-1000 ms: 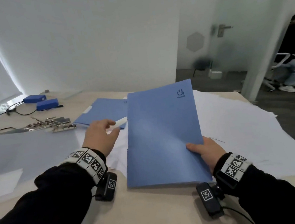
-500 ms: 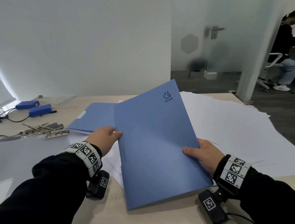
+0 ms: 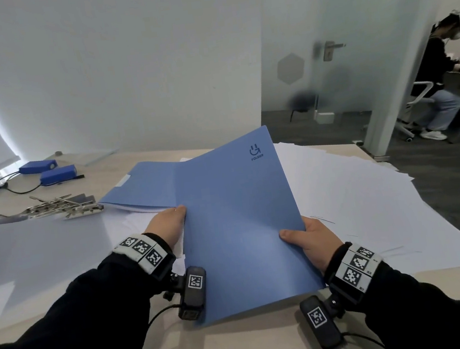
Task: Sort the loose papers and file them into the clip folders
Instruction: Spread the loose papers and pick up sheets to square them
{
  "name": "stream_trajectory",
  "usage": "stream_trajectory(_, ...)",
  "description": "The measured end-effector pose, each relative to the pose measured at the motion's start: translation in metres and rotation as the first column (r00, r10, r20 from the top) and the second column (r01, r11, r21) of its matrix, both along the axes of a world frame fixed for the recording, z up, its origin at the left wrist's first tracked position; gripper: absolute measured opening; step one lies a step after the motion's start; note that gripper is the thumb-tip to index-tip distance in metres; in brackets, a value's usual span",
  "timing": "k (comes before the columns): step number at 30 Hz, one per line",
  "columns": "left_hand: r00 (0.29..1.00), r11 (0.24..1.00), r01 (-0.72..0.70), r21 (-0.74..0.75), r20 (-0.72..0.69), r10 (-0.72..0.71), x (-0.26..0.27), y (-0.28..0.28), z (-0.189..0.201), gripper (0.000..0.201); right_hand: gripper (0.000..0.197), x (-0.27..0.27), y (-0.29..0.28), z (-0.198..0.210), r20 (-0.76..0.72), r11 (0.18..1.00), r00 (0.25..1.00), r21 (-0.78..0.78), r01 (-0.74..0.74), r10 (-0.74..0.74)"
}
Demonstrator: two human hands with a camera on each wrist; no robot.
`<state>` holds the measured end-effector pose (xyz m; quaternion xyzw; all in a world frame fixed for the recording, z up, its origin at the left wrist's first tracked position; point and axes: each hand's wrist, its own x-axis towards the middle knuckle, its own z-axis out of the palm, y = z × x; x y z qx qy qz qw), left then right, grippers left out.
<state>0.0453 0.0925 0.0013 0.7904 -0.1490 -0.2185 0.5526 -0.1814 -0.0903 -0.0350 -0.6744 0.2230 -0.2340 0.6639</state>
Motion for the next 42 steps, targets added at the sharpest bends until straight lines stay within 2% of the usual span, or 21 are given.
stream_trajectory(2,0.986,0.989,-0.021,-0.143,-0.170,-0.004,-0.011,0.004,-0.001,0.019,0.033,-0.003,-0.004,-0.003,0.005,0.999,1.000,0.039,0.005,-0.005)
stream_trajectory(4,0.952,0.975,0.019,-0.223,-0.293,-0.085,-0.024,0.009,-0.004,0.020,0.036,-0.006,-0.008,-0.004,0.011,0.996,1.000,0.087,0.007,-0.008)
stream_trajectory(6,0.920,0.967,0.071,-0.246,-0.358,-0.159,-0.035,0.011,-0.007,0.020,0.040,-0.009,-0.011,-0.003,0.022,0.992,1.000,0.124,0.007,-0.010)
stream_trajectory(8,0.912,0.953,0.056,-0.296,-0.373,-0.169,-0.043,0.011,-0.011,0.022,0.041,-0.009,-0.011,-0.003,0.026,0.991,1.000,0.137,0.007,-0.010)
stream_trajectory(13,0.923,0.933,-0.020,-0.359,-0.365,-0.121,-0.048,0.003,-0.021,0.026,0.042,-0.007,-0.009,-0.006,0.025,0.989,1.000,0.145,0.011,-0.015)
stream_trajectory(18,0.956,0.957,-0.055,-0.285,-0.292,-0.033,-0.042,0.000,-0.042,0.046,0.041,-0.007,0.000,-0.012,0.001,0.990,1.000,0.138,0.021,-0.021)
stream_trajectory(24,0.933,0.951,-0.006,-0.309,-0.343,-0.106,-0.043,0.008,-0.036,0.024,0.043,-0.007,0.003,-0.012,-0.013,0.987,1.000,0.163,0.005,-0.003)
stream_trajectory(28,0.929,0.940,0.067,-0.335,-0.323,-0.181,-0.045,0.033,-0.029,0.024,0.044,0.006,0.010,-0.006,-0.010,0.982,1.000,0.189,-0.020,0.022)
stream_trajectory(31,0.932,0.939,0.137,-0.316,-0.281,-0.231,-0.048,0.053,-0.034,0.028,0.047,0.026,0.016,-0.001,0.001,0.978,1.000,0.207,0.014,-0.015)
stream_trajectory(33,0.954,0.956,0.113,-0.271,-0.238,-0.181,-0.047,0.065,-0.034,0.023,0.047,0.042,0.022,0.005,-0.002,0.985,1.000,0.172,0.019,-0.019)
stream_trajectory(35,0.978,0.968,0.058,-0.243,-0.181,-0.104,-0.037,0.076,-0.035,0.027,0.038,0.058,0.031,0.010,0.005,0.992,1.000,0.122,-0.008,0.007)
stream_trajectory(36,0.985,0.972,0.035,-0.231,-0.154,-0.072,-0.030,0.082,-0.036,0.032,0.029,0.065,0.037,0.012,0.008,0.992,0.999,0.122,-0.034,0.033)
stream_trajectory(38,0.994,0.975,-0.010,-0.221,-0.107,-0.014,-0.015,0.092,-0.036,0.026,0.022,0.080,0.049,0.013,0.005,0.978,0.995,0.184,-0.103,0.104)
stream_trajectory(40,0.997,0.974,-0.056,-0.219,-0.071,0.041,0.002,0.101,-0.034,0.020,0.023,0.093,0.062,0.013,-0.079,0.965,0.986,0.234,-0.122,0.144)
stream_trajectory(42,0.996,0.975,-0.091,-0.203,-0.034,0.086,0.020,0.109,-0.029,0.020,0.023,0.106,0.072,0.010,-0.182,0.969,0.970,0.215,-0.120,0.160)
